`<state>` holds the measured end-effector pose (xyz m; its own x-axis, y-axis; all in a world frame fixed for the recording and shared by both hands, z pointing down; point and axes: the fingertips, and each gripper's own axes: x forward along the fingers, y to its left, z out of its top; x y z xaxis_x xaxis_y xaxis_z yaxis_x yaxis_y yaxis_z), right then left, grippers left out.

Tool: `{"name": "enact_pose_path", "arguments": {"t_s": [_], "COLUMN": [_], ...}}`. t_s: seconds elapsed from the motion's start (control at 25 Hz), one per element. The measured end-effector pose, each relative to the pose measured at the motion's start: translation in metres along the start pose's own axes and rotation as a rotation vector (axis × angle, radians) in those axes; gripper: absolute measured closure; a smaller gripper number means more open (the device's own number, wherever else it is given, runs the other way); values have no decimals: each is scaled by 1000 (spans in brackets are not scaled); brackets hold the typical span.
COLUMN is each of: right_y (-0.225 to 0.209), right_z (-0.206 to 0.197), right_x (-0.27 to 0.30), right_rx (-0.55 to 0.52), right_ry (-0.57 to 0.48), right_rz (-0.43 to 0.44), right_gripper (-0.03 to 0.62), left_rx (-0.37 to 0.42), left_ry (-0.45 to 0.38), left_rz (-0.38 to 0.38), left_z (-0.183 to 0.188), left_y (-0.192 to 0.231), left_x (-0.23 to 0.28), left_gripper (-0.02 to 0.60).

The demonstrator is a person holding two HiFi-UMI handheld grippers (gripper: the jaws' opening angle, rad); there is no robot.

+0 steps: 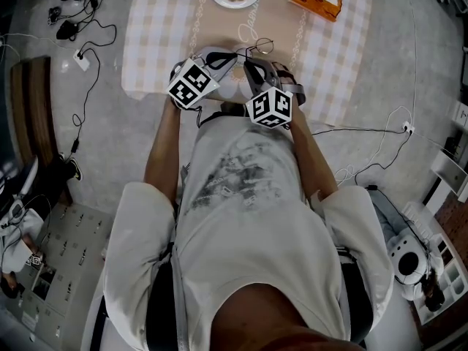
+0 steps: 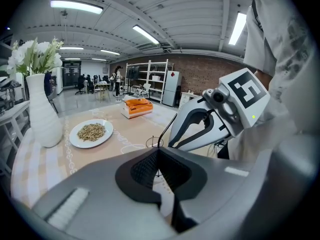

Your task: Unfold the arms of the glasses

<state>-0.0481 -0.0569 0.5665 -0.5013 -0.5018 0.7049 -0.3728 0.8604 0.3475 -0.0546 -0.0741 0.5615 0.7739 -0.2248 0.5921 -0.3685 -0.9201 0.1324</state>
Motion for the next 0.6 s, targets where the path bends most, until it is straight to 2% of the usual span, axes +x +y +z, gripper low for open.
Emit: {"name": "enact_pose_path", "arguments": {"t_s": [0.6], "right_y": [-26], "right_z": [-2], "right_x": [-27], "right_rx": [57], "right_ry": [-21], "right_rz": [-100], "right_gripper": [571], "left_rx": [14], "left_ry": [11], "left_rz": [-3], "left_z": [-1], "left_y": [-7], "left_x": [2], "left_gripper": [572]}}
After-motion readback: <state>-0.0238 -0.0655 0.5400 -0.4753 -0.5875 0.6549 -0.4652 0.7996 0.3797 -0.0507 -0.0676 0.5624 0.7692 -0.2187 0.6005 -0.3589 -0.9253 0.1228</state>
